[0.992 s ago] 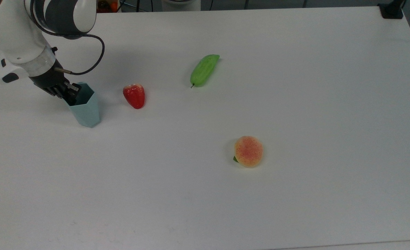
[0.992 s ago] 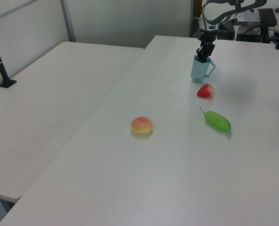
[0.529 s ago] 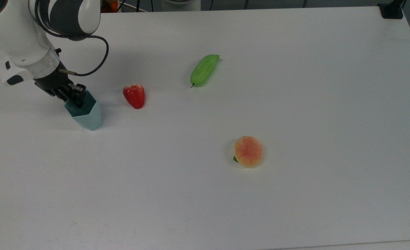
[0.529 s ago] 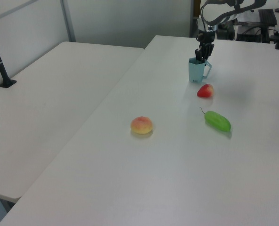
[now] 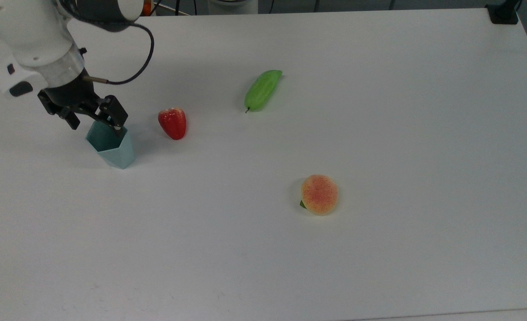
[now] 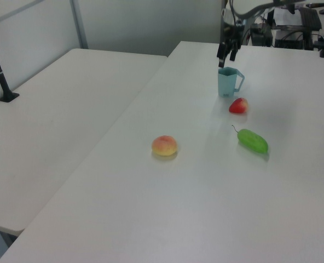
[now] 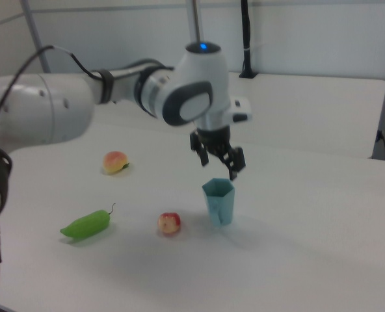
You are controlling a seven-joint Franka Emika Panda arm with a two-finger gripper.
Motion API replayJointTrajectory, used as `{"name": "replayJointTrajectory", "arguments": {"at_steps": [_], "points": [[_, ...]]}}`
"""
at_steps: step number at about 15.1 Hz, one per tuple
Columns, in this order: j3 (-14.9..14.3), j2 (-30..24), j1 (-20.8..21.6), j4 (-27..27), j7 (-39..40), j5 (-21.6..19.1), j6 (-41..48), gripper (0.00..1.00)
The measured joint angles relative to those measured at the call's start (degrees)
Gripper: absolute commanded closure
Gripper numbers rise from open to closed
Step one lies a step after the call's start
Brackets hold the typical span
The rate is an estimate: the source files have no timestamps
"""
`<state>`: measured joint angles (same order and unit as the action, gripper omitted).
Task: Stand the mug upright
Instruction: 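Open the gripper and lift it away from the mug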
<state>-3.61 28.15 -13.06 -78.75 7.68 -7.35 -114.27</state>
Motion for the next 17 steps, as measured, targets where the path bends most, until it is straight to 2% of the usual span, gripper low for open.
{"name": "replayJointTrajectory", "arguments": {"at_steps": [2,6,9,12,15,17], "points": [[0.02,-4.31,1.11,0.35,-3.28,0.0,1.84,0.0],[1.01,-15.1,2.91,0.5,-11.23,-0.71,16.64,0.0],[5.63,-20.42,3.72,0.38,-18.11,-0.95,24.91,0.0],[10.39,-23.89,4.45,-0.39,-24.78,-0.95,28.7,0.0],[13.09,-26.75,4.63,-2.93,-24.94,-0.87,29.46,0.0],[13.65,-28.02,5.62,-5.05,-21.29,-0.74,29.2,0.0]]}}
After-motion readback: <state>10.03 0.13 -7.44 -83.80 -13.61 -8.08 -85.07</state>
